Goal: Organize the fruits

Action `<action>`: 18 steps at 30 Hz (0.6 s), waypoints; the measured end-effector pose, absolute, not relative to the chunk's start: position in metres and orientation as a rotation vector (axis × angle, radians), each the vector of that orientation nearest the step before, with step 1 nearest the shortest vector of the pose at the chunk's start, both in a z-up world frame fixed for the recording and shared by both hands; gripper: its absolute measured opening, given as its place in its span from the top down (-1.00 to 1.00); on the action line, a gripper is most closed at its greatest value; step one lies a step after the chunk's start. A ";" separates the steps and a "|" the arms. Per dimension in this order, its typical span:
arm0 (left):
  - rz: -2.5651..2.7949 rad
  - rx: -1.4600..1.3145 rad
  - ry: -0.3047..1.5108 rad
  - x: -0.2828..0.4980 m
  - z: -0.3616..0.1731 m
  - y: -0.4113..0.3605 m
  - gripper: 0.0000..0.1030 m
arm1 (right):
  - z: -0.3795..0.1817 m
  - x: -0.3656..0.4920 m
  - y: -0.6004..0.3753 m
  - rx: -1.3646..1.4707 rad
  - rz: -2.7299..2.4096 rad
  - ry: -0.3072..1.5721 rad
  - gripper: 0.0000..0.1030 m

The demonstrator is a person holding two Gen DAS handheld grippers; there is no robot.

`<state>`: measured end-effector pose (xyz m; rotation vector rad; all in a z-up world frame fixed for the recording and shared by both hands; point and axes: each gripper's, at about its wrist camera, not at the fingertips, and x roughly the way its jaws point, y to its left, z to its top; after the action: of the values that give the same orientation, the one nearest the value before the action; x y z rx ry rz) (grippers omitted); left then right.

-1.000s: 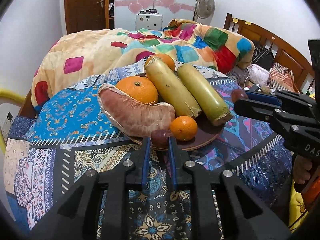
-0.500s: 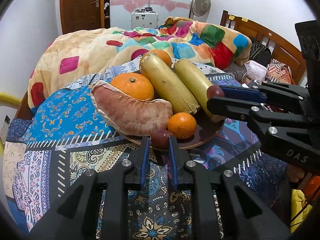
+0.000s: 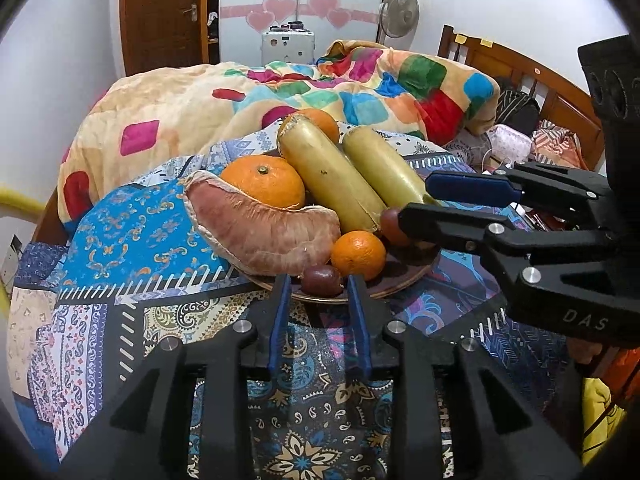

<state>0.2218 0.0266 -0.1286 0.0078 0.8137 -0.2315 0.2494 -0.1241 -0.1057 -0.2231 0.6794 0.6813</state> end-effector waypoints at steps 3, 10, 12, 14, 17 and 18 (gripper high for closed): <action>-0.227 0.007 0.808 0.220 -0.126 0.027 0.43 | -0.103 0.249 -0.125 -0.215 0.681 0.673 0.33; -0.192 -0.005 0.746 0.204 -0.101 0.031 0.43 | -0.083 0.241 -0.139 -0.166 0.665 0.633 0.33; -0.177 -0.003 0.707 0.194 -0.086 0.031 0.43 | -0.073 0.233 -0.145 -0.150 0.657 0.609 0.33; -0.166 -0.007 0.653 0.179 -0.068 0.030 0.43 | -0.059 0.221 -0.153 -0.137 0.648 0.578 0.33; -0.146 -0.004 0.554 0.150 -0.036 0.026 0.43 | -0.038 0.202 -0.163 -0.122 0.627 0.517 0.33; -0.142 -0.001 0.530 0.142 -0.028 0.024 0.41 | -0.030 0.192 -0.167 -0.113 0.621 0.490 0.33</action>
<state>0.1418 0.0245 -0.0283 -0.0013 0.5300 -0.1423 0.1922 -0.1667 -0.0301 -0.1127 0.4900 0.6208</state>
